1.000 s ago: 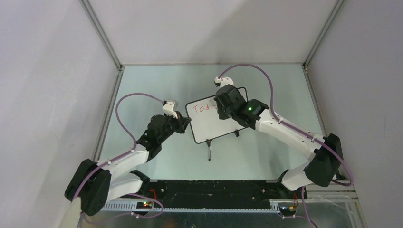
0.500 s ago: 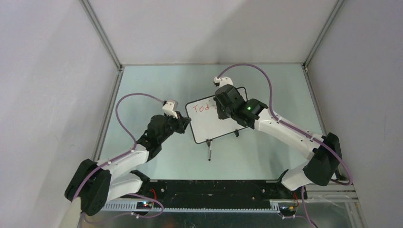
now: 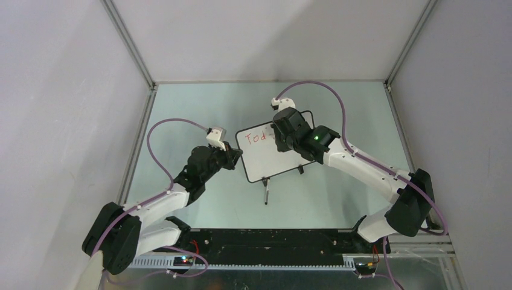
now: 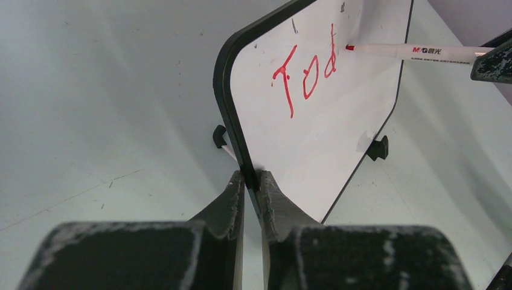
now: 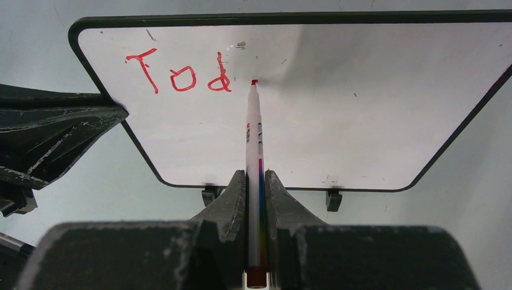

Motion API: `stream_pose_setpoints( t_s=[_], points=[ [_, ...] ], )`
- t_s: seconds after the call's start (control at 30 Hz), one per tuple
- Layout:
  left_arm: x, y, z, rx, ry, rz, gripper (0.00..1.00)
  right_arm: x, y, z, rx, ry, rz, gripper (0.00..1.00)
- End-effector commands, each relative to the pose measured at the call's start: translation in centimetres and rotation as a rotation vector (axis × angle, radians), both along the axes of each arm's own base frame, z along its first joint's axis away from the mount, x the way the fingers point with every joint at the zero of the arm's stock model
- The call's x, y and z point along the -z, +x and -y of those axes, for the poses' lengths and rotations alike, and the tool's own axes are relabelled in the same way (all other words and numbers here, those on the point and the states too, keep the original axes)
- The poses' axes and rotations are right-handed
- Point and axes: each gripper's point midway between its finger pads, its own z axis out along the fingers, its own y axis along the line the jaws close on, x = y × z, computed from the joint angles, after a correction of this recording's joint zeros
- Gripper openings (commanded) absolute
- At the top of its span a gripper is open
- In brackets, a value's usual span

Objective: Write a sentence on the whiteboard

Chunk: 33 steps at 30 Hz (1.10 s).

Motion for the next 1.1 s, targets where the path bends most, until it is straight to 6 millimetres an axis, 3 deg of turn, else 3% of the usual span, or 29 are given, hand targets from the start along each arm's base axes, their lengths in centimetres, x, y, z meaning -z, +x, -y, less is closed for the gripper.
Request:
stream_pose_setpoints(
  t_s=[0.0,0.43,1.07],
  points=[
    [-2.0,0.3,0.5,0.019,0.008,0.077,0.0,-2.1,0.8,-1.4,-0.016,0.052,0.05,0.0],
    [-2.0,0.3,0.4,0.017,0.011,0.077,0.0,-1.2,0.2,-1.5,-0.034,0.024,0.023,0.0],
    [-2.0,0.3,0.4,0.015,0.013,0.079,0.0,-0.6,0.0,0.3,0.015,-0.045,0.028,0.0]
  ],
)
